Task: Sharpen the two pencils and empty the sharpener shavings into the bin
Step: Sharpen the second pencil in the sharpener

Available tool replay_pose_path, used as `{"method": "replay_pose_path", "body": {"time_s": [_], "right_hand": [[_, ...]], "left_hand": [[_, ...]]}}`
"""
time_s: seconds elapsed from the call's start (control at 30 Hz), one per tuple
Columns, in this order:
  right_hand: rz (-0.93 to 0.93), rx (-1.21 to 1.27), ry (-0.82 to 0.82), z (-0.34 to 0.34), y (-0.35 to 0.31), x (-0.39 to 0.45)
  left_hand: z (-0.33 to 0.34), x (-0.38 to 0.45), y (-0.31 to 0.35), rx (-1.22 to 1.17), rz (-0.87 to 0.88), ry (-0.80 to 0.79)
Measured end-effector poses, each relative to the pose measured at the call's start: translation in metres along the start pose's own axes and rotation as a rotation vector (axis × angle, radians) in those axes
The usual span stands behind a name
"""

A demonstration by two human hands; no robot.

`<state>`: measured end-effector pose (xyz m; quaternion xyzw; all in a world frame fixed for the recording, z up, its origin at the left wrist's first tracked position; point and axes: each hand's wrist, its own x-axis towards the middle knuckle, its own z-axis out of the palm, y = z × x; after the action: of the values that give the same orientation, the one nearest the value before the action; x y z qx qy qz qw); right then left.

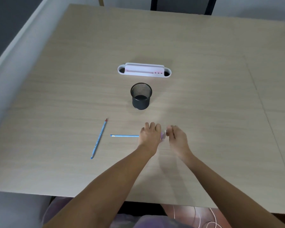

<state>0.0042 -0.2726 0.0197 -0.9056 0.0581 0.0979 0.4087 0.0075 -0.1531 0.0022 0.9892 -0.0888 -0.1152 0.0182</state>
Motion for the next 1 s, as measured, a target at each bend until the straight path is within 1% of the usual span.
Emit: {"method": "replay_pose_path", "body": {"time_s": [0.07,0.13,0.23,0.37,0.47,0.53,0.6,0.67,0.77,0.87,1.0], "right_hand": [[-0.038,-0.056,0.045,0.006,0.001,0.020],[0.016,-0.142,0.060,0.015,0.008,0.035],[0.087,-0.164,0.108,0.030,0.019,0.042],[0.173,-0.216,0.147,0.043,0.036,0.017],[0.133,-0.211,0.185,0.052,0.040,-0.018],[0.072,-0.099,0.135,0.047,0.040,-0.037],[0.061,0.063,0.028,0.035,0.039,-0.046],[0.064,0.117,-0.065,0.018,0.030,-0.045],[0.003,0.084,-0.034,0.004,0.019,-0.019],[-0.002,-0.010,0.012,0.002,0.009,0.019],[0.161,-0.015,0.014,0.021,0.019,0.046]], "left_hand": [[0.000,0.001,-0.001,0.008,-0.005,-0.002],[0.001,0.000,0.000,-0.009,0.008,0.002],[0.001,0.001,-0.002,-0.015,-0.007,0.012],[0.000,0.000,-0.001,0.001,0.003,-0.001],[-0.001,-0.001,0.001,0.011,-0.015,-0.016],[-0.002,0.000,0.003,0.008,-0.038,-0.015],[-0.002,0.000,0.003,0.006,-0.032,-0.018],[0.000,0.001,0.002,0.002,-0.015,-0.013],[0.000,0.002,0.002,-0.033,-0.008,0.001],[0.001,0.002,-0.001,-0.013,0.006,0.010],[0.003,0.001,-0.001,-0.019,0.016,0.006]]}}
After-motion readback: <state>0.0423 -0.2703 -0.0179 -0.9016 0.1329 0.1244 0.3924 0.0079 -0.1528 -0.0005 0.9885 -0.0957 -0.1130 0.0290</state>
